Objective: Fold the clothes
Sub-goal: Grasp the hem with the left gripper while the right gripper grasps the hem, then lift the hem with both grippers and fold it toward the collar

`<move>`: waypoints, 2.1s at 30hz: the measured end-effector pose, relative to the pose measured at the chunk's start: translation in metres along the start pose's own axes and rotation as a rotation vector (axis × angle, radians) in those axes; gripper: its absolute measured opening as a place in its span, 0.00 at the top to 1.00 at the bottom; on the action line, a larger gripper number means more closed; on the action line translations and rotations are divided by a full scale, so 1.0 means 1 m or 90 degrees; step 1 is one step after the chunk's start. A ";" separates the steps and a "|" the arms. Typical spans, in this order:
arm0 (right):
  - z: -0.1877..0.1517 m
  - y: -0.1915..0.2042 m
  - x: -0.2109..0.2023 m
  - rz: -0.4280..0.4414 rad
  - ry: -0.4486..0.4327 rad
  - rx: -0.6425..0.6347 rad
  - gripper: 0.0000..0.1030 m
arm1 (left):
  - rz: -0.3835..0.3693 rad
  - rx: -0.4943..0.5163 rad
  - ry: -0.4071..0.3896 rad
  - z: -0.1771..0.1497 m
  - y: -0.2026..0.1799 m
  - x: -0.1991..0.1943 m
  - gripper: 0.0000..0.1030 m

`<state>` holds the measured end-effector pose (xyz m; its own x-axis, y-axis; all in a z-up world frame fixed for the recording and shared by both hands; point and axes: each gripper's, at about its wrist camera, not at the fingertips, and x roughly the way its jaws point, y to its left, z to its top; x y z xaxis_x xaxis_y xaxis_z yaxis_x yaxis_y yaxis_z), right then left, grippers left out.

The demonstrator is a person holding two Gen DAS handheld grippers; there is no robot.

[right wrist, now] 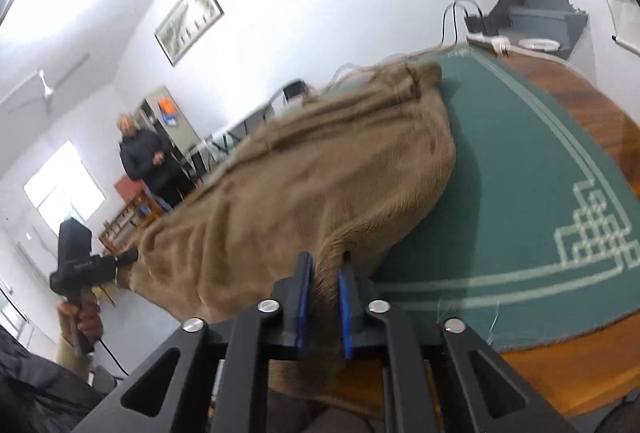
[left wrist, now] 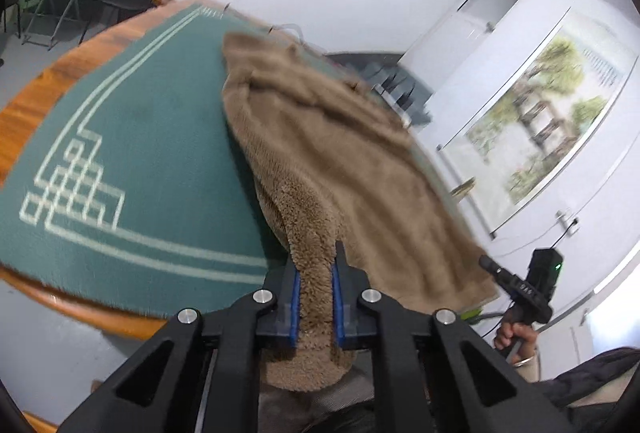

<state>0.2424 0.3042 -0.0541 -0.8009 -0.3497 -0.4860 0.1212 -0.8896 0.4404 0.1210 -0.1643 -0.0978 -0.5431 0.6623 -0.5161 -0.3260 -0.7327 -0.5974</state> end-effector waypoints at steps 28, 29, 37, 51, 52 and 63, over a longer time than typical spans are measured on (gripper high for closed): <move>-0.019 0.007 0.041 -0.036 0.110 -0.007 0.45 | 0.004 -0.087 -0.004 0.010 0.037 -0.003 0.87; -0.020 0.009 0.044 -0.031 0.118 -0.013 0.52 | 0.003 -0.090 0.001 0.009 0.039 -0.002 0.87; -0.021 0.008 0.051 -0.029 0.140 -0.014 0.72 | 0.014 -0.114 0.067 -0.007 0.052 0.020 0.82; -0.018 0.003 0.055 0.007 0.137 0.023 0.75 | 0.036 -0.095 0.086 -0.015 0.042 0.032 0.90; -0.017 0.004 0.054 0.010 0.129 0.020 0.80 | 0.033 -0.095 0.080 -0.013 0.041 0.030 0.90; 0.058 0.025 0.026 0.079 0.011 -0.039 0.83 | -0.044 -0.059 -0.023 0.062 0.004 0.000 0.90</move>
<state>0.1904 0.2901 -0.0122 -0.7671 -0.4624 -0.4446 0.2543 -0.8555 0.4510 0.0721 -0.1771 -0.0621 -0.5505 0.7032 -0.4499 -0.2916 -0.6670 -0.6856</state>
